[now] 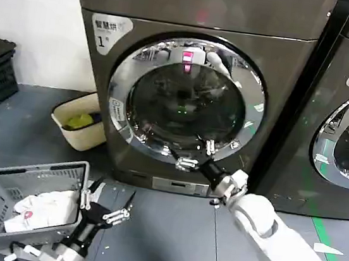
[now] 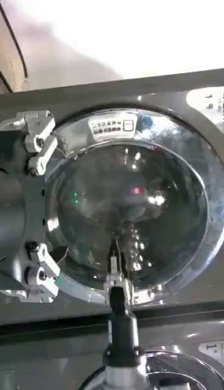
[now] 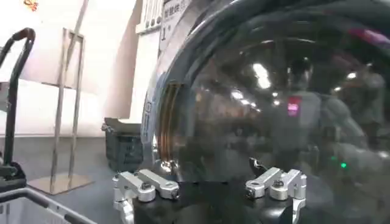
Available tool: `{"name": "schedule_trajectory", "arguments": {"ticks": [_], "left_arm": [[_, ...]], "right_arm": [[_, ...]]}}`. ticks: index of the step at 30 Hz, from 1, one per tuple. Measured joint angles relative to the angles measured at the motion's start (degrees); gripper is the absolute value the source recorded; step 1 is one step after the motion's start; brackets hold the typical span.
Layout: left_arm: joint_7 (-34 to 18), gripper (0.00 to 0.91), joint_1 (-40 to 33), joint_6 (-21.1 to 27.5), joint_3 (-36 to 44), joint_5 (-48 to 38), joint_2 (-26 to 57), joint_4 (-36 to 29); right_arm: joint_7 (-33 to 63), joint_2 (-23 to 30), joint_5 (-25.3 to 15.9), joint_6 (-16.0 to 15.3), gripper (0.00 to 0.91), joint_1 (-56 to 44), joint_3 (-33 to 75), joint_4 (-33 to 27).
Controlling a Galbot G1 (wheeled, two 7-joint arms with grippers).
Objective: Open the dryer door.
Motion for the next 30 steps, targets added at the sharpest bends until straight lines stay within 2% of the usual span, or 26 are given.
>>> {"name": "schedule_trajectory", "arguments": {"ticks": [30], "left_arm": [[0.0, 0.907, -0.1, -0.2, -1.0, -0.5, -0.1, 0.2]], "right_arm": [[-1.1, 11.3, 1.3, -0.1, 0.907, 11.9, -10.0, -13.0]]}}
